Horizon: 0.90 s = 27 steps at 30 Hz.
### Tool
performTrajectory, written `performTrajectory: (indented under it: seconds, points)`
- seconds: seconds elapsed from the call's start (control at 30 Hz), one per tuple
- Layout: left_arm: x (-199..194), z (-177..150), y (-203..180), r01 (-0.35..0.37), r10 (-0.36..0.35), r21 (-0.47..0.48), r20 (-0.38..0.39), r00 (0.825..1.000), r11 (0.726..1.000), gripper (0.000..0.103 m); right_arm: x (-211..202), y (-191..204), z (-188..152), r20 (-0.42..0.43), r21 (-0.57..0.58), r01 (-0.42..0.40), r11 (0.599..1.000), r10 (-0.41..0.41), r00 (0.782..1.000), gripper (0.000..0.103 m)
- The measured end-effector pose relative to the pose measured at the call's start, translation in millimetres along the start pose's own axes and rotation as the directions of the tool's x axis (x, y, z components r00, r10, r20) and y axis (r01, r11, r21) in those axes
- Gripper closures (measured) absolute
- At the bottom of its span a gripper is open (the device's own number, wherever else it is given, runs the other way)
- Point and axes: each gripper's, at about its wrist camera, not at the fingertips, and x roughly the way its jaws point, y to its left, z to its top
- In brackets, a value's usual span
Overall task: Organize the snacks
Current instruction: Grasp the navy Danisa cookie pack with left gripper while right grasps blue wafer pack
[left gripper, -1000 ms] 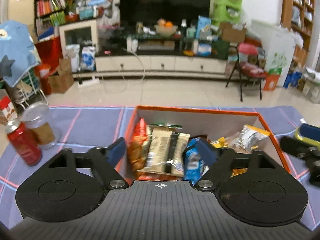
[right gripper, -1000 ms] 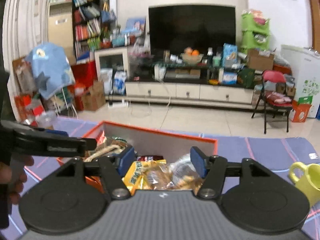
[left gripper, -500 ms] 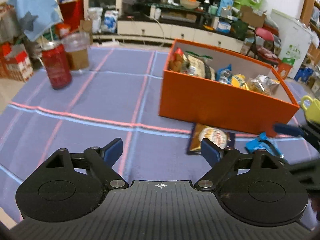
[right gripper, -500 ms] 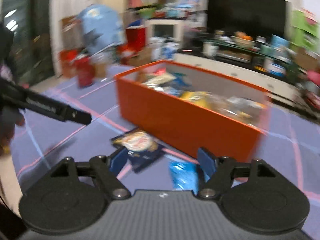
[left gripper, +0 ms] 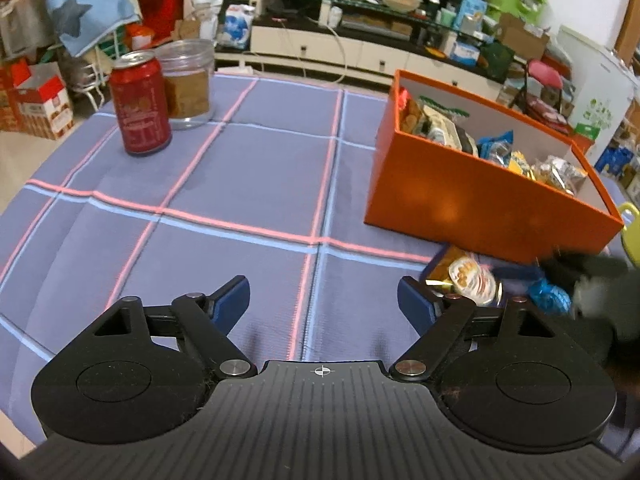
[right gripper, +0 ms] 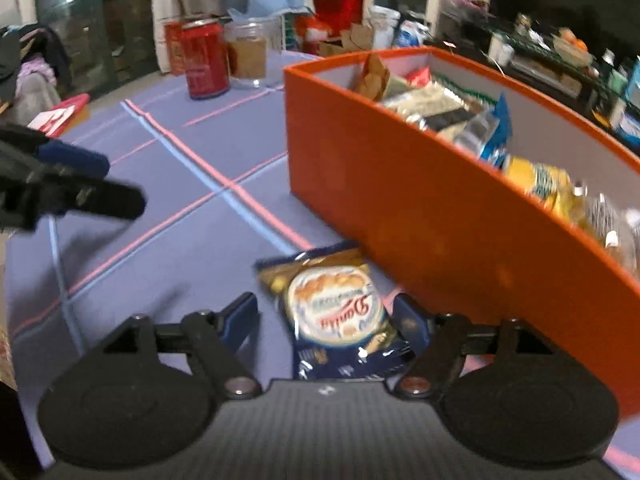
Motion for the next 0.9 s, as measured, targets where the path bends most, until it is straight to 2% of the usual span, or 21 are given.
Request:
performTrajectory:
  seconds: [0.07,0.13,0.17,0.23,0.3,0.37,0.43,0.53,0.57,0.67,0.73,0.83,0.9]
  points:
    - [-3.7,0.1,1.5,-0.001,0.001,-0.005,0.009,1.000,1.000,0.042,-10.3,11.3,-10.0,-0.004,0.059,0.006,0.998,-0.006,1.000,0.023]
    - [-7.1,0.2,1.7,-0.008,0.008,0.002,0.018,1.000,1.000,0.041,-25.4,31.1,-16.5,0.028,0.062,0.006,0.998,-0.008,1.000,0.019]
    - [-7.4,-0.4,-0.2,-0.013,0.013,0.009,0.021,1.000,1.000,0.040,-33.6,40.5,-19.3,0.049,0.052,0.051,0.997,-0.054,0.997,0.013]
    - [-6.7,-1.7,-3.6,-0.007,0.006,0.023,0.021,1.000,1.000,0.040,-55.4,50.8,-23.7,0.104,0.042,0.159,0.986,-0.162,0.981,0.010]
    - [-3.7,-3.3,-10.6,0.028,-0.028,0.044,0.016,0.999,0.999,0.040,-80.9,48.2,-30.3,0.152,0.066,0.262,0.963,-0.269,0.951,0.009]
    - [1.2,-5.3,-21.4,0.082,-0.084,0.109,0.009,0.996,0.991,0.039,-99.8,34.8,-40.6,0.179,0.102,0.299,0.949,-0.314,0.933,0.008]
    - [5.3,-9.1,-38.6,0.133,-0.140,0.241,0.013,0.990,0.961,0.039,-110.6,12.5,-57.0,0.165,0.127,0.329,0.936,-0.347,0.923,0.008]
    - [20.1,-16.9,-64.4,0.143,-0.162,0.412,0.011,0.987,0.900,0.039,-113.4,-19.9,-82.9,0.119,0.162,0.294,0.942,-0.314,0.942,0.008]
    - [25.9,-18.7,-70.2,0.140,-0.158,0.423,0.008,0.987,0.895,0.039,-112.6,-27.3,-87.4,0.099,0.177,0.284,0.942,-0.305,0.947,0.008]
    - [42.1,-16.9,-81.9,0.173,-0.177,0.380,-0.024,0.984,0.909,0.039,-108.1,-47.1,-91.6,0.083,0.279,0.264,0.923,-0.297,0.951,0.007]
    - [49.9,-16.2,-87.2,0.179,-0.177,0.355,-0.037,0.983,0.917,0.039,-97.5,-50.4,-88.1,0.064,0.283,0.269,0.921,-0.297,0.953,0.007]
    - [55.0,-19.1,-94.6,0.169,-0.166,0.377,-0.040,0.985,0.911,0.039,-79.4,-59.2,-86.0,0.050,0.292,0.213,0.933,-0.237,0.970,0.008]
    - [57.2,-21.5,-99.9,0.160,-0.160,0.392,-0.031,0.987,0.906,0.039,-71.4,-62.0,-87.5,0.044,0.289,0.206,0.935,-0.228,0.973,0.008]
